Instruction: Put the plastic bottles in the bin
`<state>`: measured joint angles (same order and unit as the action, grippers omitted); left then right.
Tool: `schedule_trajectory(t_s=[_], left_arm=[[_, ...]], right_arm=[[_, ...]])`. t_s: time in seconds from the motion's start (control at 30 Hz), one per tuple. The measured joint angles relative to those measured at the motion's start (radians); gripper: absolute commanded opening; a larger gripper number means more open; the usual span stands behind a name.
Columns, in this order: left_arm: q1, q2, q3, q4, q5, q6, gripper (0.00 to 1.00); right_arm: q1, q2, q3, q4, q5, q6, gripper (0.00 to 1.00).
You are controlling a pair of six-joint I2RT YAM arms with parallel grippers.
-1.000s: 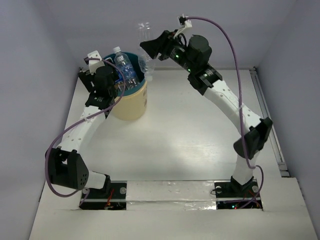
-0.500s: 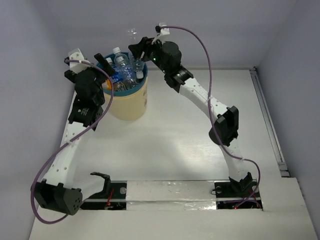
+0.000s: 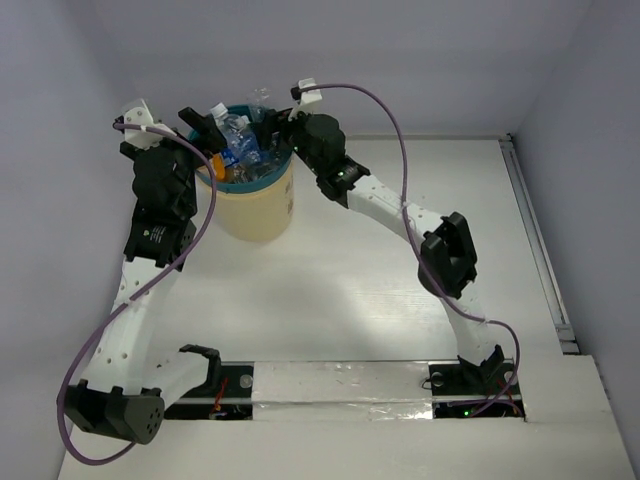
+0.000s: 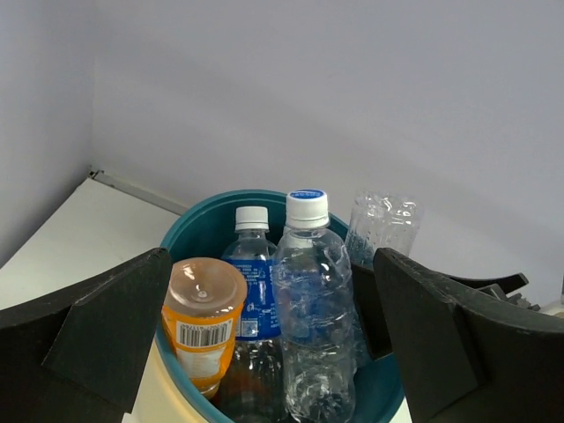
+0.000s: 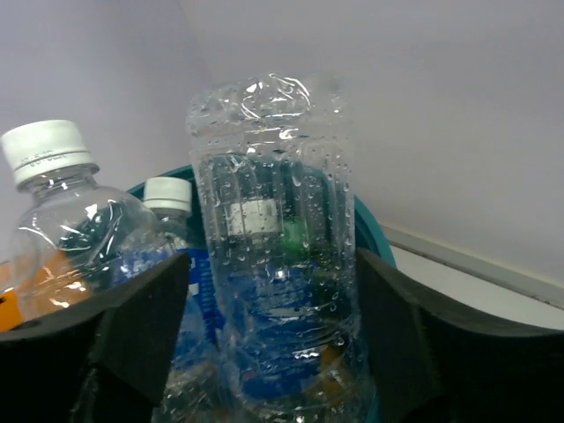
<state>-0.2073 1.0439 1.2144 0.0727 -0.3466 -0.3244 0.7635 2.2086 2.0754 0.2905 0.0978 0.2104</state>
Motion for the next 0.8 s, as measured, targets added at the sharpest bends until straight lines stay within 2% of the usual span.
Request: schedule_trajectory(t_s=[0.03,0.13,0.27,0.4,0.47,0.5,0.53,0.6,0.63,0.73,0.77,0.8], left_arm=[[0.000,0.000,0.000,0.000,0.003,-0.001,0.99],[0.000,-0.005,0.000,-0.003,0.014,-0.006,0.99],[0.000,-0.021,0.000,-0.003,0.034,-0.011,0.99],[0.000,-0.045,0.000,-0.002,0.057,-0.017,0.99],[0.000,-0.060,-0.003,-0.002,0.074,-0.022,0.99],[0.000,-0.069,-0.005,-0.002,0.087,-0.026,0.99],[0.000,-0.076,-0.006,-0.001,0.100,-0.031,0.99],[0.000,-0.094,-0.010,-0.003,0.133,-0.044,0.99],[0.000,-0.105,-0.010,-0.005,0.155,-0.052,0.99],[0.000,-0.139,-0.016,-0.014,0.219,-0.075,0.99],[0.000,-0.174,-0.032,-0.018,0.255,-0.087,0.99],[0.000,-0.216,-0.055,-0.031,0.291,-0.098,0.99]], right_arm=[[0.003,-0.009,-0.008,-0.003,0.002,0.001,0.93],[0.013,-0.047,-0.022,-0.026,0.000,0.006,1.00],[0.024,-0.143,-0.032,-0.068,0.004,0.024,1.00],[0.024,-0.320,-0.117,-0.071,0.019,0.043,0.98],[0.024,-0.454,-0.220,-0.057,0.033,0.053,0.84],[0.024,-0.534,-0.291,-0.041,0.044,0.059,0.70],[0.024,-0.605,-0.358,-0.034,0.054,0.063,0.33],[0.023,-0.803,-0.557,0.017,0.080,0.078,0.07],[0.024,-0.896,-0.656,0.031,0.095,0.082,0.00],[0.024,-1.215,-0.956,0.051,0.150,0.103,0.00],[0.024,-1.307,-1.028,0.040,0.169,0.108,0.03],[0.024,-1.458,-1.140,0.028,0.201,0.114,0.12]])
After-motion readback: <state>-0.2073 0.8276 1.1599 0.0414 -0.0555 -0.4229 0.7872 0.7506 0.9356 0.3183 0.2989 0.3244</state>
